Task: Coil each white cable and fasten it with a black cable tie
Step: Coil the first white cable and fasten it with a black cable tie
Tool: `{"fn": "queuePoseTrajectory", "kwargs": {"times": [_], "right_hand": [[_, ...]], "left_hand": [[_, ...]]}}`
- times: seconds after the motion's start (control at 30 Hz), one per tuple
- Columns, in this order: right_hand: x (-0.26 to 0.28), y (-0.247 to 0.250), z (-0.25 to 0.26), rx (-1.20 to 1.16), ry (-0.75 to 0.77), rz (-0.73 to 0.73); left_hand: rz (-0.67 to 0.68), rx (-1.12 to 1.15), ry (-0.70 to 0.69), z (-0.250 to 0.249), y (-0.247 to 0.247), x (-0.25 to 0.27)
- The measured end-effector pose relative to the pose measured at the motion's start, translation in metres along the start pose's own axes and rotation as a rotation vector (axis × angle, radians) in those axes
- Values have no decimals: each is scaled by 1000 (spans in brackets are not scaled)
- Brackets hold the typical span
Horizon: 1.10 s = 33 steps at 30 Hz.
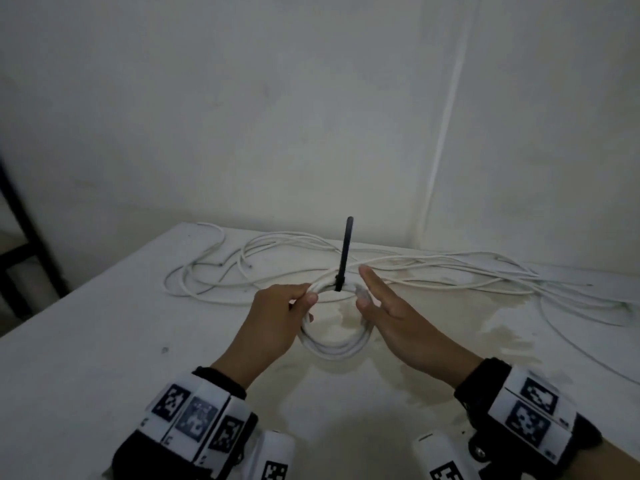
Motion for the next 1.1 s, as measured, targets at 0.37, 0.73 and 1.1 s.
{"fn": "queuePoseTrajectory", "kwargs": {"times": [0.37,0.73,1.1], "right_hand": [[-19,-43,-38,289,-228,195],[-61,-99,-40,448,-199,315],[-74,-80,-56,459,-239,246]], "left_hand": [[-148,-111,377,125,167,11],[-160,-363,590,193,250,-7],[-124,-772,649,203,267,-21]]}}
Point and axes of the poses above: each hand's wrist, its own x-axis away from the middle knuckle, its own y-axis out of the back of the hand, z = x × y, the point moved 9 cm from there along -x, towards the middle knuckle, and after that the axes turned 10 degrees about x, right-handed, at the moved point
